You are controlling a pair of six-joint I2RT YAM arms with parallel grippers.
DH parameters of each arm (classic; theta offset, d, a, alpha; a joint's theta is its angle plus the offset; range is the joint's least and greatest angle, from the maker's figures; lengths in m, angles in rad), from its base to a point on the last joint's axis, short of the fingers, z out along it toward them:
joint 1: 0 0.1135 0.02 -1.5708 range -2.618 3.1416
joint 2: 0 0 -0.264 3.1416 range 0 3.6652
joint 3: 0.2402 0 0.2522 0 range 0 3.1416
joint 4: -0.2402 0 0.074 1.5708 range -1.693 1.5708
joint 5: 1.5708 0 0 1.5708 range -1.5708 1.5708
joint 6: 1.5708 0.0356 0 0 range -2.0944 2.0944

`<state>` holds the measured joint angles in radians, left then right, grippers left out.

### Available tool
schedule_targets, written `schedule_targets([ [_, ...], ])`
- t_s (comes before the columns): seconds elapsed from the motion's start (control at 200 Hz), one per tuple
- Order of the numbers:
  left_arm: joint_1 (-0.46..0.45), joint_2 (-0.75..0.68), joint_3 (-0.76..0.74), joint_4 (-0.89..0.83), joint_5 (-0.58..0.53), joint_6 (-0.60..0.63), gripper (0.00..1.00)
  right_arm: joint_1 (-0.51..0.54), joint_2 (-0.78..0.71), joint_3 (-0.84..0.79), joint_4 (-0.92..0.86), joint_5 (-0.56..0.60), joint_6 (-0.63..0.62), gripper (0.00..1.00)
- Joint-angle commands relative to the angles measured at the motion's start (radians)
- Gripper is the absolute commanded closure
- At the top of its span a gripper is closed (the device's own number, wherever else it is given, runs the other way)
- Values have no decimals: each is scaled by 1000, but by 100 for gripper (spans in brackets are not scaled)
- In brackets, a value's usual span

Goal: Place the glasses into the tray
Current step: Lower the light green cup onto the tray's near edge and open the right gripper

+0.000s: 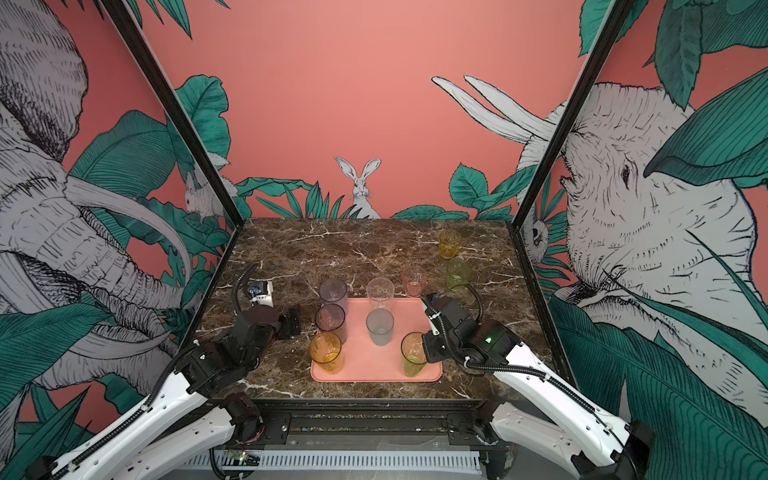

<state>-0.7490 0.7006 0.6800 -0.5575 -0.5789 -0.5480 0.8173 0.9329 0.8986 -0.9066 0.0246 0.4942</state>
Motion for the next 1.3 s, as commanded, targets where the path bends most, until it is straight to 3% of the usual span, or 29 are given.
schedule_targets([
  [0.0,5,13,15,34,-3,5,6,73,53,27,88,67,25,100],
  [0.27,5,12,6,35,-10,17,6,231,224,83,155,167,58,100],
  [0.52,6,-11,-5,24,-30,28,5,299,324,114,229,151,81,100],
  [0.79,5,-20,-17,20,-32,26,5,311,350,132,229,165,84,100],
  [0.985,6,-21,-26,29,-28,28,5,310,363,153,134,260,89,100],
  [1.295,6,-19,-28,22,-23,23,5,310,353,137,165,236,100,100],
])
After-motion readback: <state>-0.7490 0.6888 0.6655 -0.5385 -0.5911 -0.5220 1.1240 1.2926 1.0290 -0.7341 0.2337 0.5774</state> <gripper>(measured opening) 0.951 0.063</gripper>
